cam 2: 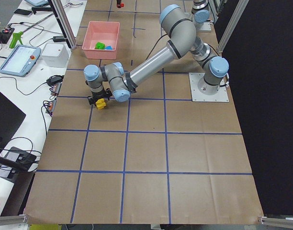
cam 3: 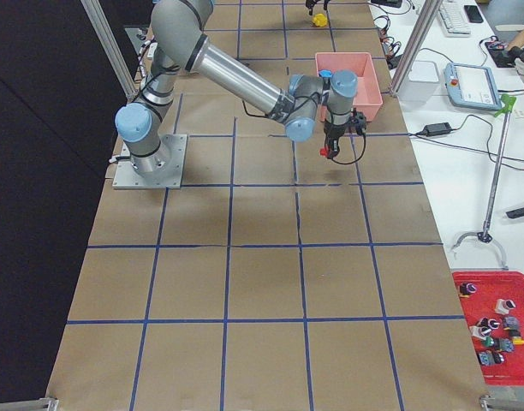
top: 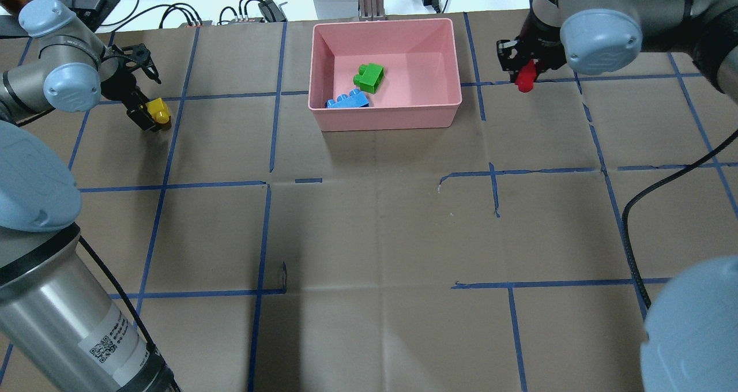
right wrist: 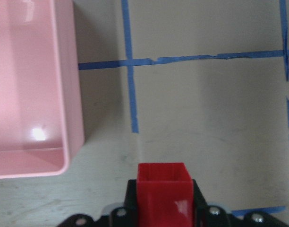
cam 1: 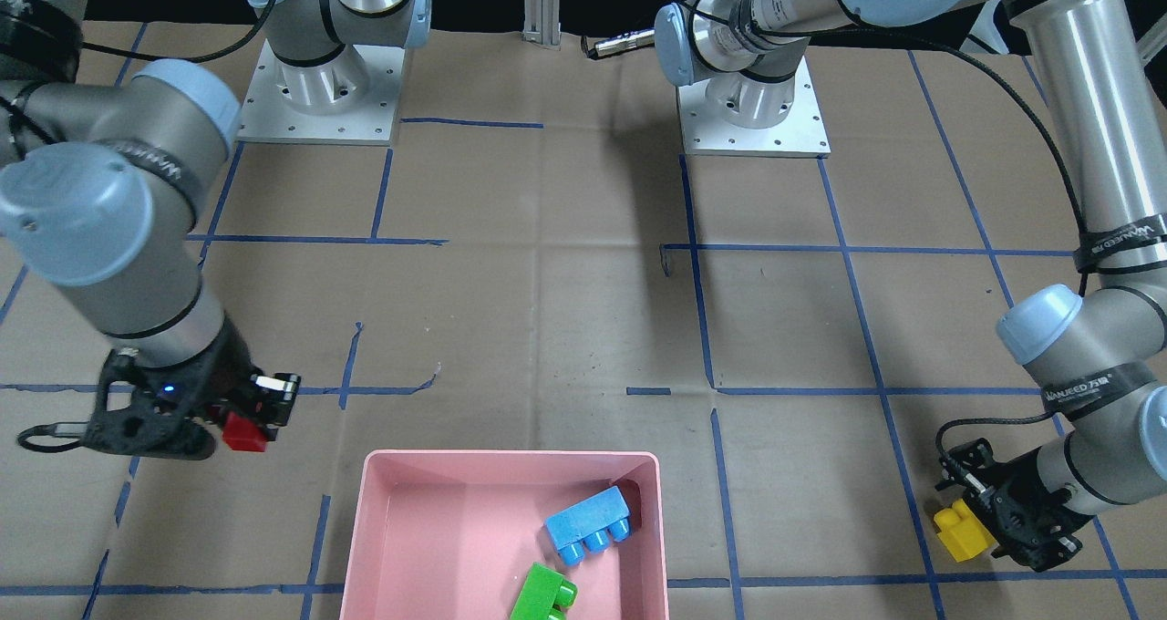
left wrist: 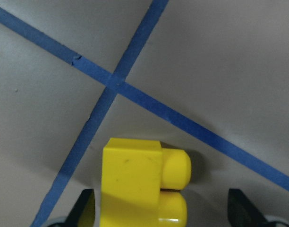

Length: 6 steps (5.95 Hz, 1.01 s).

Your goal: Put all blocks into box

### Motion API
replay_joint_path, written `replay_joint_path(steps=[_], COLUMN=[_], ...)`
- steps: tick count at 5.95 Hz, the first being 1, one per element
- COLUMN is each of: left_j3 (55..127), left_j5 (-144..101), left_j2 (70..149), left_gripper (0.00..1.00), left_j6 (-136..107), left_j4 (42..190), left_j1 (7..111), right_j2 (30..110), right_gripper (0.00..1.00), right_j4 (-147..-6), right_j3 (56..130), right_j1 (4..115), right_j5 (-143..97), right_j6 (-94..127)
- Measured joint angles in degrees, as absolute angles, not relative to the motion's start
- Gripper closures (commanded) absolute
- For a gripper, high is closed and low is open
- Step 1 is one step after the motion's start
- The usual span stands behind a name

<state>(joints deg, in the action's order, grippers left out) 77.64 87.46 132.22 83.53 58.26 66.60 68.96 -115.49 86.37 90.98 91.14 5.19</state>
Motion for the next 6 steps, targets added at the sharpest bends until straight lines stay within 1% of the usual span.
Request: replay_joint_path(steps=[1,2,3,4,5,6], left_j3=[77.7,77.7,77.7,77.7,77.7,77.5], left_j5=[87.5,87.4,87.4,87.4,87.5,87.7], left_j2=[132.4,132.6,132.7,132.9,132.9,133.0], left_gripper=[0.04,0.08,0.26,0.37,0.53,0.69], left_j6=[83.8,84.0,84.1,84.3,84.4,84.6], left_j4=[57.0,56.6,56.5,56.4,56.4,56.4], left_j1=[66.6,66.7,66.9,66.9,66.9,66.9], right_j2=[68.9,66.8,62.8,57.8,53.7,50.7], right_gripper=[0.93,0.93,0.9,0.9,0.89,0.15], right_j4=[-117.3,-121.3,-124.7,-126.2,-126.6,-126.8], right_j3=[85.8,84.5,81.7,77.4,73.4,70.7], right_j1=[96.4,100.1,102.2,103.7,104.9,105.7], right_j5=[90.6,90.1,89.9,90.0,90.3,90.5], right_j6=[12.7,18.0,20.1,20.8,21.1,21.4])
